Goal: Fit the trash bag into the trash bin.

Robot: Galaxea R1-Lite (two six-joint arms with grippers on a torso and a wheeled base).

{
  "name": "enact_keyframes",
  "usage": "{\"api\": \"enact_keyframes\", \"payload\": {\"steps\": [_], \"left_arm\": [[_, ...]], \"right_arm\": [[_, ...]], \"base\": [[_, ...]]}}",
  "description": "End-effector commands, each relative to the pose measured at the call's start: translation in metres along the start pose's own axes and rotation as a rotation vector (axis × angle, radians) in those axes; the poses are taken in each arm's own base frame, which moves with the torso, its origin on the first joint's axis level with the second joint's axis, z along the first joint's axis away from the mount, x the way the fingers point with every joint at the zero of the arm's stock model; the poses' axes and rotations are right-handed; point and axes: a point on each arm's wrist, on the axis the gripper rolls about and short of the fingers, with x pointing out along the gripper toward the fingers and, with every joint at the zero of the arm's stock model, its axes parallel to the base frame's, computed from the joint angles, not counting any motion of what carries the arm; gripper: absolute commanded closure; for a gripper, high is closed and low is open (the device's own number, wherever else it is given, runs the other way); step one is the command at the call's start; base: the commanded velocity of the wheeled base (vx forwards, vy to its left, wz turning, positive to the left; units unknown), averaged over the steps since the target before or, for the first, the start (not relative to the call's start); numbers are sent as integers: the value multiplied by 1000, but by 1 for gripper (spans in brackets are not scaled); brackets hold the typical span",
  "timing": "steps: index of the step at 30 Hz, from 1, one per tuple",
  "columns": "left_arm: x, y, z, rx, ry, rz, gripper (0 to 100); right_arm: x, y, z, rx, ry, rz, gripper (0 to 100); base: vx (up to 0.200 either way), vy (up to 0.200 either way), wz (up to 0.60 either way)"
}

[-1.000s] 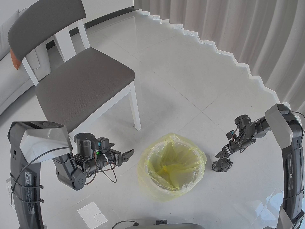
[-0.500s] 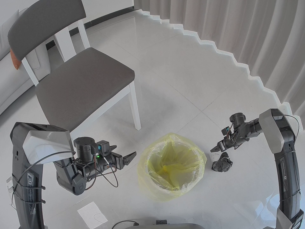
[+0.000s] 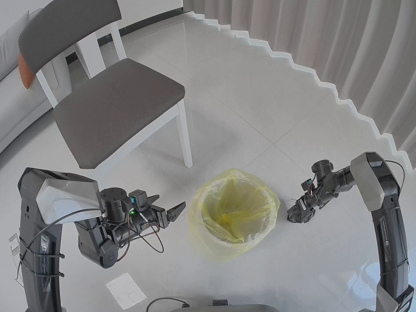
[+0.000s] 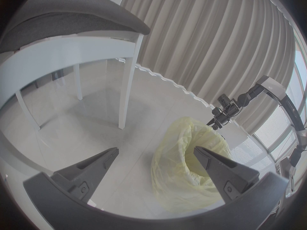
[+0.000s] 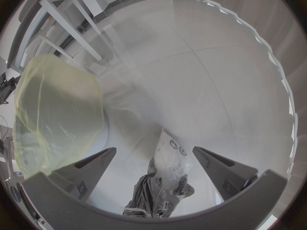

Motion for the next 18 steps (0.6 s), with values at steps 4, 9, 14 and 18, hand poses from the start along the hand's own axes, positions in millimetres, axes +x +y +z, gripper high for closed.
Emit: {"api": "enact_keyframes", "payload": {"steps": [4, 9, 14, 18], "left_arm": [[1, 3, -8, -6, 8, 8, 0], [3, 3, -9, -5, 3, 8, 0], [6, 5, -15, -7, 14, 14, 0], [10, 6, -21, -9, 20, 26, 0]], "right_arm": [[7, -1, -3, -1, 4, -3, 0], [7, -1, -2, -4, 4, -5, 100], [1, -4, -1, 4, 5, -11, 100], [-15, -4, 5, 1, -2, -14, 100]], "base": [[0, 0, 0], [0, 0, 0], [0, 0, 0], [0, 0, 0]]}}
